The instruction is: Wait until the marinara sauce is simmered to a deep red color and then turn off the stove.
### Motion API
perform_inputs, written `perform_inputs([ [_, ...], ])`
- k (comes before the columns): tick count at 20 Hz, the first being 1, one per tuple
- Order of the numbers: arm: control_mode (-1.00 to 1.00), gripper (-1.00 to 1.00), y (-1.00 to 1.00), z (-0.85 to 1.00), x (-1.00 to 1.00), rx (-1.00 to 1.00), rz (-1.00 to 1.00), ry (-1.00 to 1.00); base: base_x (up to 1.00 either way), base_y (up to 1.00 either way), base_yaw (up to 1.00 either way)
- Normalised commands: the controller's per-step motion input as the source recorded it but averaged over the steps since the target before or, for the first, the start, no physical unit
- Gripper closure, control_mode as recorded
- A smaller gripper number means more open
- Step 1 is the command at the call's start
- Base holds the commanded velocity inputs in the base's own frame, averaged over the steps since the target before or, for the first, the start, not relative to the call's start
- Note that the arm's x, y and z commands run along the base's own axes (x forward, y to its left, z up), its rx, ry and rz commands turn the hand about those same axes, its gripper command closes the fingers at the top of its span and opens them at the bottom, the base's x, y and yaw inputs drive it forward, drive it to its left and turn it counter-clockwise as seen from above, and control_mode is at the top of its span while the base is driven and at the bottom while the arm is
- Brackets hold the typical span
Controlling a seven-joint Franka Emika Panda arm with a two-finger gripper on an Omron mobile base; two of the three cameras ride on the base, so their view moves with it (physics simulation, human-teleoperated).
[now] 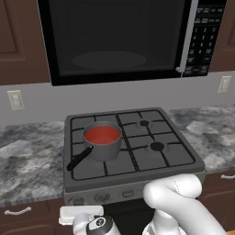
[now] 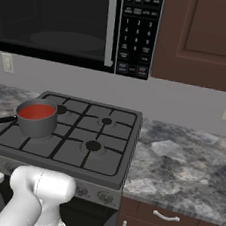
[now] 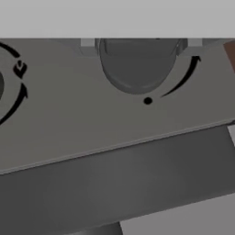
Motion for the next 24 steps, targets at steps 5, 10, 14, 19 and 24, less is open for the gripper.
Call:
perform_inputs([
  [5, -1.00, 1.00, 0.00, 0.00, -0.20, 0.20, -0.04, 0.06, 0.00, 0.00, 0.00],
  [10, -1.00, 1.00, 0.00, 0.00, -0.16, 0.18, -0.03, 0.08, 0.00, 0.00, 0.00],
  [14, -1.00, 1.00, 0.00, 0.00, -0.20, 0.19, -0.04, 0.07, 0.00, 0.00, 0.00],
  [19, -1.00, 1.00, 0.00, 0.00, -0.19, 0.20, -0.05, 0.07, 0.00, 0.00, 0.00],
  [24, -1.00, 1.00, 0.00, 0.00, -0.17, 0.20, -0.06, 0.06, 0.00, 0.00, 0.00],
])
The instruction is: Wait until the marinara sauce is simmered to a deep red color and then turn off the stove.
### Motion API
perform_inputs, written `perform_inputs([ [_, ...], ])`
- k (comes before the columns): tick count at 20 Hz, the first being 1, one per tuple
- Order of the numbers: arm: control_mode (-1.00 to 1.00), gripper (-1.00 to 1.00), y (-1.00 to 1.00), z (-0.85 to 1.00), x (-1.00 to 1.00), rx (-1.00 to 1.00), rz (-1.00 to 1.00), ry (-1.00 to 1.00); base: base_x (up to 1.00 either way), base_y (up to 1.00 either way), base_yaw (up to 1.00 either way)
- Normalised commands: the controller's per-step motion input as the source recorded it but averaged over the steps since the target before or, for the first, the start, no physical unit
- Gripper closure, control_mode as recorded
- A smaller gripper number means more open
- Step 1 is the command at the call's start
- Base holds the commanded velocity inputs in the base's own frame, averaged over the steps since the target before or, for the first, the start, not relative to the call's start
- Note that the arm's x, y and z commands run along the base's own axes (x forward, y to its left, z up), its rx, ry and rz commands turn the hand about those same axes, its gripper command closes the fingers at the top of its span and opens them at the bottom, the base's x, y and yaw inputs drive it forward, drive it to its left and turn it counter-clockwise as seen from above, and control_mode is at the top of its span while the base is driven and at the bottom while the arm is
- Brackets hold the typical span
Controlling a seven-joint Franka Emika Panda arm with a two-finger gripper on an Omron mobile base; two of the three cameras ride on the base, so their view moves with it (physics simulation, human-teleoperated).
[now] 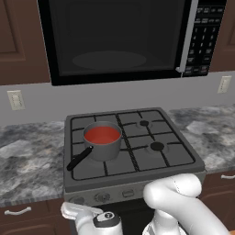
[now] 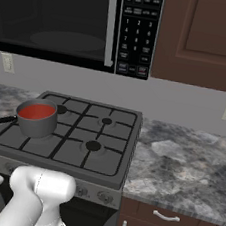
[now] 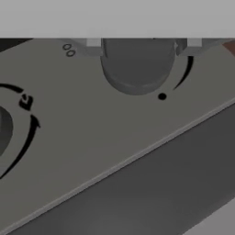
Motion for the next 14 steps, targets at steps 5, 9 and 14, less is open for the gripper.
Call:
perform_inputs([
  [5, -1.00, 1.00, 0.00, 0.00, -0.18, 0.19, -0.07, 0.03, 0.00, 0.00, 0.00],
  [9, -1.00, 1.00, 0.00, 0.00, -0.14, 0.19, -0.08, 0.01, 0.00, 0.00, 0.00],
  [14, -1.00, 1.00, 0.00, 0.00, -0.14, 0.19, -0.09, 0.01, 0.00, 0.00, 0.00],
])
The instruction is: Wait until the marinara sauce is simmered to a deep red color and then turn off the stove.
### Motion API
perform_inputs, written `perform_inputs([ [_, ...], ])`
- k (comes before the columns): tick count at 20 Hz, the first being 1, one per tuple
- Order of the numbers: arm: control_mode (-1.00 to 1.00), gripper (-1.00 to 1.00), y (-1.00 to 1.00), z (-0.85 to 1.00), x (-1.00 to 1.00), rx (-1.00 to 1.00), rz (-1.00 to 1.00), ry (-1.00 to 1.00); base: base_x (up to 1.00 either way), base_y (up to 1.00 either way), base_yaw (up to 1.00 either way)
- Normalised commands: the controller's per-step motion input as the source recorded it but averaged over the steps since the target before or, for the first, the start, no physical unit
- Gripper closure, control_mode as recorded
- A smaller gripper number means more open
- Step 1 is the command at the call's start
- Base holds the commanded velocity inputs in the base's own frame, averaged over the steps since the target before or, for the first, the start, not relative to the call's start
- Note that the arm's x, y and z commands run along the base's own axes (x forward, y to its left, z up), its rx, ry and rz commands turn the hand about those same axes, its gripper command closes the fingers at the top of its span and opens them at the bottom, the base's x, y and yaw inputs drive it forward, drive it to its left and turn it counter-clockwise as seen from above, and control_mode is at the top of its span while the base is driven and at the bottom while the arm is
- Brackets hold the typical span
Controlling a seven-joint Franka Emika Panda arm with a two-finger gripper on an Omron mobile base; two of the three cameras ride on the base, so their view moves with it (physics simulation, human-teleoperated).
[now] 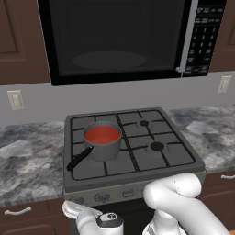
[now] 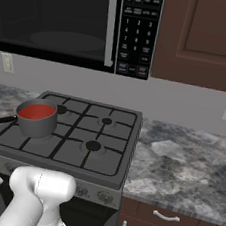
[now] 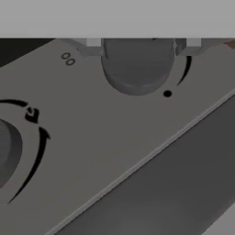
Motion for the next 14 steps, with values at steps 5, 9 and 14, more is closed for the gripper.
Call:
perform_inputs([
  [5, -1.00, 1.00, 0.00, 0.00, -0.14, 0.19, -0.11, 0.01, 0.00, 0.00, 0.00],
  [9, -1.00, 1.00, 0.00, 0.00, -0.19, 0.19, -0.12, 0.00, 0.00, 0.00, 0.00],
  [14, -1.00, 1.00, 0.00, 0.00, -0.18, 0.21, -0.13, 0.01, 0.00, 0.00, 0.00],
])
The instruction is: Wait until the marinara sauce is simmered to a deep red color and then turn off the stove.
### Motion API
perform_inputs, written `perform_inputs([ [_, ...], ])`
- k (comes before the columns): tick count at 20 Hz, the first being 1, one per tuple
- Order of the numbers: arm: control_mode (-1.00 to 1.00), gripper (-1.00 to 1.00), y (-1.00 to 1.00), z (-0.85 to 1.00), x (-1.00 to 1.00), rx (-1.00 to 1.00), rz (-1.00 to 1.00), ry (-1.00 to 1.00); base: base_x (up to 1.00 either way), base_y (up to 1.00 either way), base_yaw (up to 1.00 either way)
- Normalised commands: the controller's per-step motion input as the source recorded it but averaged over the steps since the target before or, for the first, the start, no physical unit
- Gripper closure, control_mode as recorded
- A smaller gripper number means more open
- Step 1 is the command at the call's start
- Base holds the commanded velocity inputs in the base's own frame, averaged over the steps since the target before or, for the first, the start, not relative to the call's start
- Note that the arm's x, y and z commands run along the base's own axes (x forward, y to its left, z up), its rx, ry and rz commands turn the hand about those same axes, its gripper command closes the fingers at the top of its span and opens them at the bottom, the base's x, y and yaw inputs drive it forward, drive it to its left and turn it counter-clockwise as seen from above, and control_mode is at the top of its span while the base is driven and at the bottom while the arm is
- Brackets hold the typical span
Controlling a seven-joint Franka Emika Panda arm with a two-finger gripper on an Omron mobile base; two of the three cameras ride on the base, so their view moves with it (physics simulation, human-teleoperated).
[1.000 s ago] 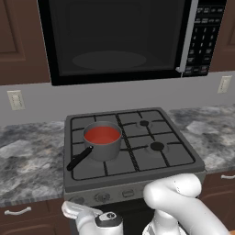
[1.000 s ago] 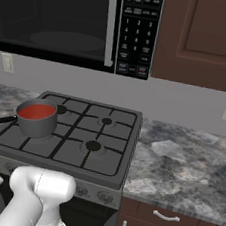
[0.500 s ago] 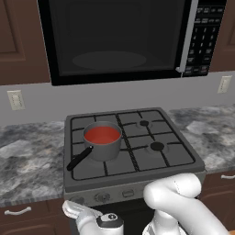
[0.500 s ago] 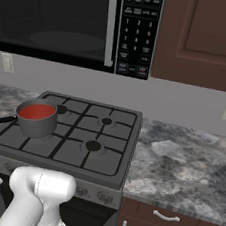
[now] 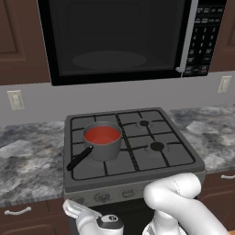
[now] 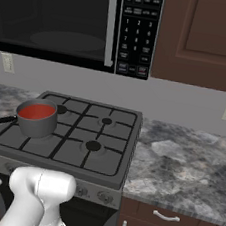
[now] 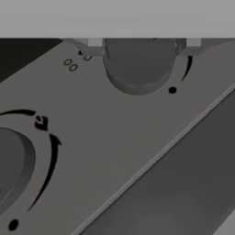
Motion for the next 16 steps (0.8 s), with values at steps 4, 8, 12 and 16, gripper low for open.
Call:
perform_inputs([
  [4, -1.00, 1.00, 0.00, 0.00, -0.16, 0.23, -0.14, 0.02, 0.00, 0.00, 0.00],
  [8, -1.00, 1.00, 0.00, 0.00, -0.15, 0.25, -0.14, 0.03, 0.00, 0.00, 0.00],
  [12, -1.00, 1.00, 0.00, 0.00, -0.17, 0.26, -0.15, 0.04, 0.00, 0.00, 0.00],
  [16, -1.00, 1.00, 0.00, 0.00, -0.19, 0.27, -0.16, 0.06, 0.00, 0.00, 0.00],
])
